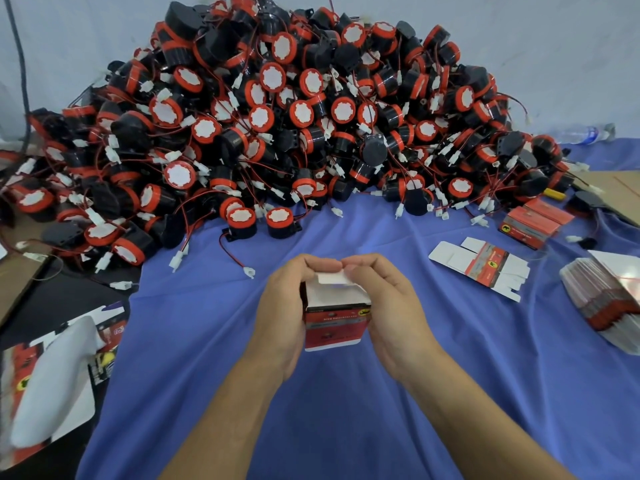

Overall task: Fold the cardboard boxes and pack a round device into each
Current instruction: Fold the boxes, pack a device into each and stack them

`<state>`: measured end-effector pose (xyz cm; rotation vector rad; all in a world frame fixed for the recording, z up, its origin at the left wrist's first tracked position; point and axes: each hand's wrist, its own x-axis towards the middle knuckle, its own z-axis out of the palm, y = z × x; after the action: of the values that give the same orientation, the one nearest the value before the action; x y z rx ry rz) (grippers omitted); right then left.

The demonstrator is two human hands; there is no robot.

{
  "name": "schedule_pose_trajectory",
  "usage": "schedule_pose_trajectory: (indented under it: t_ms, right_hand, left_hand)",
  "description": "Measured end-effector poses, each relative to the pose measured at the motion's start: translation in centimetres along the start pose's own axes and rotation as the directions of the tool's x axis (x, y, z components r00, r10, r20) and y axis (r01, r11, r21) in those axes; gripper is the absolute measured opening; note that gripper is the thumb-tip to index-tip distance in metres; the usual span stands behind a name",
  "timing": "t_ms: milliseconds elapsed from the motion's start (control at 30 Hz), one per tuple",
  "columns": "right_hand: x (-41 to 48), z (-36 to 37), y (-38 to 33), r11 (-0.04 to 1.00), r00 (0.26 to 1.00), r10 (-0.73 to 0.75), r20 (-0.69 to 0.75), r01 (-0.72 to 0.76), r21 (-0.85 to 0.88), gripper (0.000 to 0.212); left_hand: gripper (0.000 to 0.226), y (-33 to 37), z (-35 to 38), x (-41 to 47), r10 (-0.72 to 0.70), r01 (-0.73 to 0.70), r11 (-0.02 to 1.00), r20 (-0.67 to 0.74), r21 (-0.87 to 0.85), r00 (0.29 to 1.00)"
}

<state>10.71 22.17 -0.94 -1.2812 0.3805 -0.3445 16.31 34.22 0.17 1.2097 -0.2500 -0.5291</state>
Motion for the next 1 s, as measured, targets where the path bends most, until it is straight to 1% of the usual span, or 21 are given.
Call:
schedule_pose_trajectory:
  t_ms: [33,100,133,200,333,400,567,633,700,767,833,867,900,1000]
  right_hand:
    - [0.0,0.1,0.2,1.000,1.000,-0.014,0.002,0.014,-0.006,0.013]
    - [-0.1,0.1,0.4,1.000,1.000,-0.030,-0.008,0.030,0.000,0.015]
    - [-0.1,0.1,0.5,0.999,0.999,-0.035,-0.019,0.035,0.004,0.018]
    - [-0.1,0.0,0.6,0.999,0.998,-0.042,-0.035,0.043,0.005,0.021]
    - [-0.2,0.0,0.7,0.996,0.997,-0.066,-0.051,0.062,-0.070,0.035]
    - [-0.3,0.1,0.7,0.991,0.994,-0.085,-0.066,0.078,-0.113,0.038]
    - [-0.5,0.5,0.7,0.980,0.986,-0.125,-0.108,0.106,-0.168,0.036]
    - [-0.7,0.6,0.7,0.979,0.984,-0.135,-0.120,0.114,-0.169,0.034]
    - [-0.9,0.7,0.7,0.983,0.984,-0.127,-0.126,0.107,-0.150,0.027]
    - [-0.9,0.7,0.5,0.990,0.982,-0.109,-0.151,0.095,-0.099,0.022]
    - [-0.8,0.6,0.2,0.995,0.979,-0.097,-0.178,0.090,-0.045,0.023]
    - [-0.8,0.6,0.2,0.995,0.978,-0.098,-0.186,0.094,-0.030,0.025]
    - [-0.8,0.6,0.1,0.995,0.977,-0.103,-0.188,0.100,-0.024,0.026]
    - [-1.0,0.7,0.1,0.993,0.976,-0.115,-0.185,0.112,-0.027,0.028]
  left_hand:
    - [0.023,-0.1,0.0,0.0,0.015,-0.015,0.999,-0.006,0.035,1.000]
    - [0.019,-0.3,0.0,0.0,0.057,-0.053,0.989,-0.030,0.138,0.998]
    - [0.023,-0.5,-0.1,0.0,0.076,-0.068,0.983,-0.037,0.173,0.996]
    - [0.037,-0.7,-0.4,0.1,0.090,-0.083,0.979,-0.033,0.187,0.995]
    - [0.049,-0.9,-0.3,0.3,0.116,-0.103,0.964,-0.039,0.244,0.993]
    - [0.051,-1.0,-0.2,0.3,0.140,-0.118,0.954,-0.061,0.277,0.988]
    - [0.054,-1.3,0.2,0.3,0.205,-0.165,0.937,-0.100,0.308,0.974]
    - [0.050,-1.3,0.2,0.2,0.214,-0.175,0.928,-0.086,0.330,0.973]
    - [0.036,-1.1,0.1,0.2,0.161,-0.139,0.951,-0.058,0.277,0.985]
    - [0.028,-0.9,-0.4,0.4,0.066,-0.059,0.976,-0.026,0.209,0.997]
    - [0.019,-0.5,-1.1,0.6,-0.036,0.031,0.965,0.014,0.262,0.999]
    - [0.018,-0.2,-1.4,0.7,-0.094,0.079,0.954,0.038,0.290,0.995]
    - [0.024,-0.1,-1.7,0.7,-0.141,0.117,0.947,0.061,0.298,0.988]
    - [0.035,0.4,-2.4,0.8,-0.195,0.153,0.946,0.122,0.286,0.973]
